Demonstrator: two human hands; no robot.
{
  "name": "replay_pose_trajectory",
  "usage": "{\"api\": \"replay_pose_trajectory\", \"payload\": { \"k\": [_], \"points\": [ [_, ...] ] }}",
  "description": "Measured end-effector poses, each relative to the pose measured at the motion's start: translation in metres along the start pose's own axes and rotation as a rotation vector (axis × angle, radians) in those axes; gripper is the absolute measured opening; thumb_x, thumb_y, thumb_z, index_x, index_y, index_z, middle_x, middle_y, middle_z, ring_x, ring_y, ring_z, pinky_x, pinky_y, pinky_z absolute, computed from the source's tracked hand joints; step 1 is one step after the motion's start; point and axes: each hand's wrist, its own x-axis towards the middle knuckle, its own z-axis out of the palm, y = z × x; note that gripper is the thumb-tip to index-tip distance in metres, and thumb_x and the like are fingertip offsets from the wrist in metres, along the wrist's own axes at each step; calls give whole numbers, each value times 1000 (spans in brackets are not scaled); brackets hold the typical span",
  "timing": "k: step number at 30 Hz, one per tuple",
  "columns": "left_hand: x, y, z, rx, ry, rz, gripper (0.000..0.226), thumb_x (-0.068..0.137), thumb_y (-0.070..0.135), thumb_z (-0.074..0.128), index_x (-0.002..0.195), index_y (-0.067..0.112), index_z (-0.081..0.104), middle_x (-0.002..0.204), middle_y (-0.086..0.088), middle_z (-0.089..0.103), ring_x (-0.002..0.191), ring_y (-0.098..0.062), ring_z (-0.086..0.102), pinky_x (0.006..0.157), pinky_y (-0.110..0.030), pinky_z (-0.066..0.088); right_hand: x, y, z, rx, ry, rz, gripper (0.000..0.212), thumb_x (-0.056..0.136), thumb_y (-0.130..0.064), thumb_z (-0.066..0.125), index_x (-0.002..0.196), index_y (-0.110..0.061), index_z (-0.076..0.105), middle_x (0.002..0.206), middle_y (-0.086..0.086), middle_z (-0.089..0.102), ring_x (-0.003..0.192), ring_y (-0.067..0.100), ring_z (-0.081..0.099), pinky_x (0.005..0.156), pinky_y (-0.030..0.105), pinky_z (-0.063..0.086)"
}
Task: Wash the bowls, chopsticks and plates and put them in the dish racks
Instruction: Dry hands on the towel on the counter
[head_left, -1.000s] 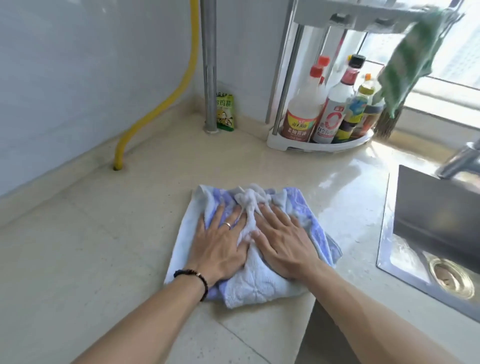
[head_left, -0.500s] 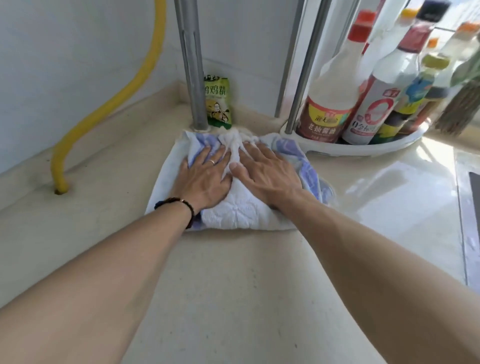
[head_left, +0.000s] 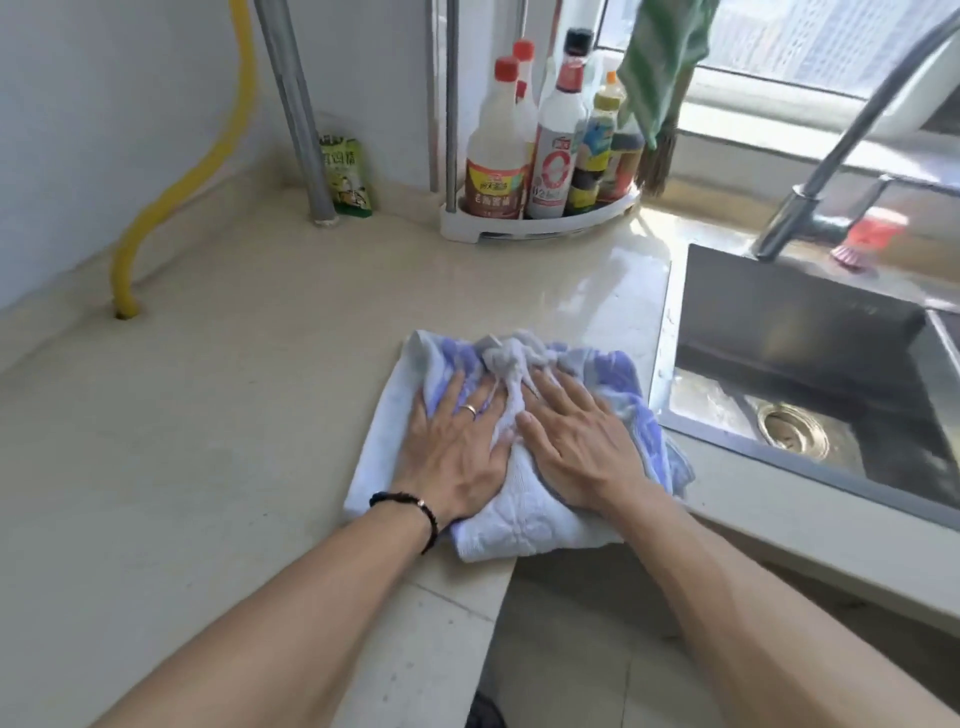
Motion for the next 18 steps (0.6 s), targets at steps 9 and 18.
{"api": "replay_pose_trajectory", "payload": {
  "k": [9, 18],
  "points": [
    [127, -26, -2, 70, 39, -34, 72, 93, 55, -2, 161, 31, 3, 168, 12, -2, 154, -11, -8, 125, -42, 4, 118, 43, -12, 0, 69, 33, 62, 102, -56, 5, 160, -34, 5, 169, -6, 2, 155, 15, -2, 125, 40, 5],
    [226, -20, -14, 106, 66, -99, 56, 108, 41, 22, 161, 26, 12, 168, 9, 6, 155, -17, -1, 124, -39, 3, 208, 88, -33, -44, 65, 48, 60, 105, -52, 15, 161, -30, 11, 169, -3, 5, 155, 18, 3, 123, 42, 9]
  ]
}}
